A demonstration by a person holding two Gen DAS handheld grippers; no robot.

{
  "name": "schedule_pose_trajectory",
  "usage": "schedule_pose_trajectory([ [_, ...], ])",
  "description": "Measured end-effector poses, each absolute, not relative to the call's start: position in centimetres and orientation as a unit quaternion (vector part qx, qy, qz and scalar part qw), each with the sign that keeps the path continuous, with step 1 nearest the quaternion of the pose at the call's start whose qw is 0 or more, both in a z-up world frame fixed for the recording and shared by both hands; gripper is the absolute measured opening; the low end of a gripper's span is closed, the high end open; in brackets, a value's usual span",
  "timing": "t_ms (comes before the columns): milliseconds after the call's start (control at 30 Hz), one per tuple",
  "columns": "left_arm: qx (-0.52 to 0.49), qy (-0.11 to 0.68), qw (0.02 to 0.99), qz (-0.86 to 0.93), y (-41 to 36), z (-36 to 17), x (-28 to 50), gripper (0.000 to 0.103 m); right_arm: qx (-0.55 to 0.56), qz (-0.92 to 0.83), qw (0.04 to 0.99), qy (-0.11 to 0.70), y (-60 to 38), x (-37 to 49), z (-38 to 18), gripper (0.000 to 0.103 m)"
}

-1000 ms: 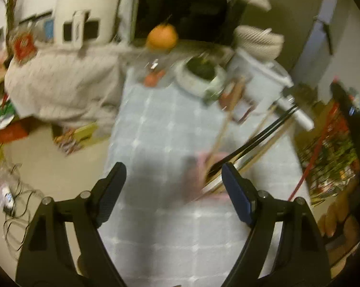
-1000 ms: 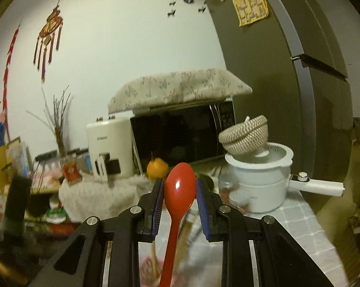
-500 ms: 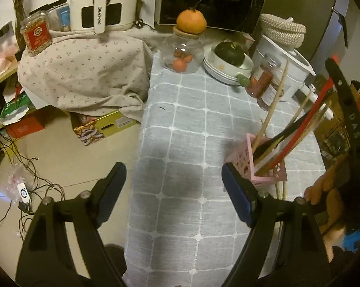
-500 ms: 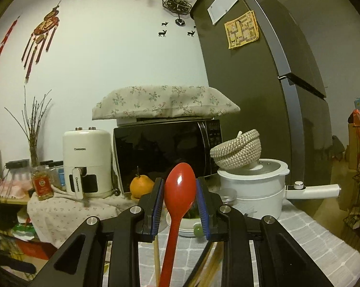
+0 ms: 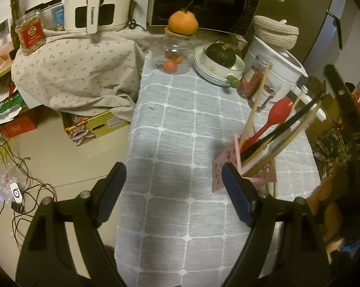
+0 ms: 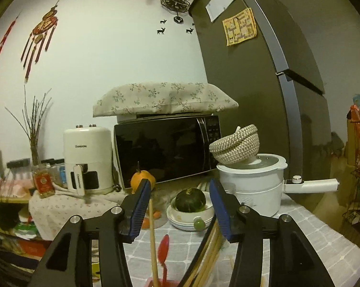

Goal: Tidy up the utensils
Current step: 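Lower the red spoon into the pink basket and open the right tool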

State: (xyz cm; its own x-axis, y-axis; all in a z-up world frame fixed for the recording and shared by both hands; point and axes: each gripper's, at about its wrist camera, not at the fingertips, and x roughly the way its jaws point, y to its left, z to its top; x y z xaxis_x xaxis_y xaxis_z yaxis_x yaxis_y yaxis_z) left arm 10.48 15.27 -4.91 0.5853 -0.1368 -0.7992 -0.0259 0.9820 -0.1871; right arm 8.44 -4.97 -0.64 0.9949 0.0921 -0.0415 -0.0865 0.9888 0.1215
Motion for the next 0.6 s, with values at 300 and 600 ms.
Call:
schedule_pose_trajectory([
  [300, -0.137, 0.482, 0.861, -0.085, 12.7, -6.9, 10.0, 0.086, 0.054, 0.026, 0.997, 0.048, -12.6, 6.2, 2.8, 0.083],
  [600, -0.103, 0.486, 0.863, -0.094, 9.2, -8.4, 9.4, 0.088, 0.049, -0.015, 0.984, 0.171, -18.3, 8.2, -1.5, 0.09],
])
